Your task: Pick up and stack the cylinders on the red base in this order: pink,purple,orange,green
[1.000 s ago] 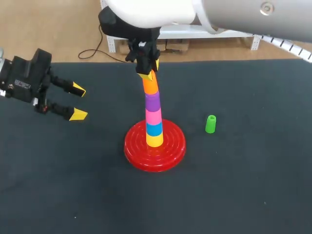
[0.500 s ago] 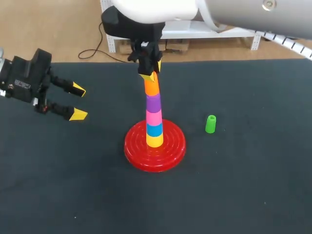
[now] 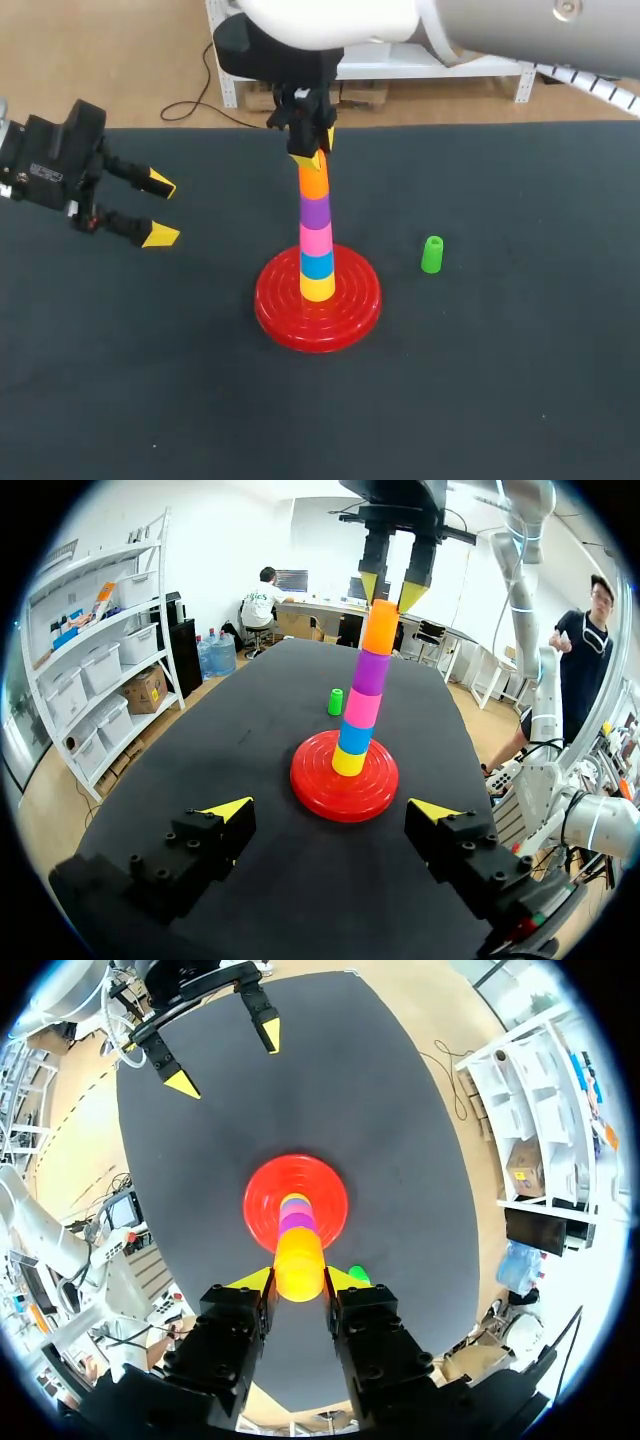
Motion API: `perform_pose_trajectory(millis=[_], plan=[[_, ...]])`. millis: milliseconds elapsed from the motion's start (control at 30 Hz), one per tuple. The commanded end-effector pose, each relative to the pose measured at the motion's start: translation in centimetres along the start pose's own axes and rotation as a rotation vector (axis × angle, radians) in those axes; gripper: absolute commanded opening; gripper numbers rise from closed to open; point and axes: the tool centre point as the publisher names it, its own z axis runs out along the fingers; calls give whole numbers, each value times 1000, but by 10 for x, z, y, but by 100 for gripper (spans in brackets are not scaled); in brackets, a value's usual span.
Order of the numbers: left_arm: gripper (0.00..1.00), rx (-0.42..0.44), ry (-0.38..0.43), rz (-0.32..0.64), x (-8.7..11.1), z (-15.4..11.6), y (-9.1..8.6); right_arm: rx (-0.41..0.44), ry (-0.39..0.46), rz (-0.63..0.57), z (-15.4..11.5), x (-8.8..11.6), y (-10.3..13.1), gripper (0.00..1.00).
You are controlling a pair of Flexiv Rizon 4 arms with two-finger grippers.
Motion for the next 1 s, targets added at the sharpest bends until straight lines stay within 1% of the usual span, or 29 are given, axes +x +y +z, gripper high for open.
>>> perform_pose_trajectory(millis=[33, 200, 333, 433, 467, 500, 533, 567, 700, 800, 900, 1000], plan=[[100, -1, -3, 2, 1, 0, 0, -3, -3, 9, 9, 1, 0, 0], [100, -1, -3, 2, 1, 0, 0, -17, 9, 30, 21, -5, -5, 0], [100, -1, -3, 2, 1, 0, 0, -20, 11, 38, 24, -7, -7, 0], [100, -1, -3, 2, 1, 0, 0, -18, -28, 39, 16, -3, -7, 0], [100, -1, -3, 2, 1, 0, 0, -17, -44, 40, 12, -1, -7, 4], [100, -1, -3, 2, 1, 0, 0, -22, -62, 41, 7, 2, -7, 18], [100, -1, -3, 2, 1, 0, 0, -22, -89, 47, 1, 5, -9, 42], [100, -1, -3, 2, 1, 0, 0, -19, -108, 50, -5, 9, -10, 100], [100, -1, -3, 2, 1, 0, 0, -13, -209, 84, -28, 29, -20, 100], [100, -1, -3, 2, 1, 0, 0, 1, -266, 126, -36, 48, -33, 100], [100, -1, -3, 2, 1, 0, 0, 7, -296, 176, -28, 67, -51, 100], [100, -1, -3, 2, 1, 0, 0, 19, -283, 235, -4, 84, -66, 100]])
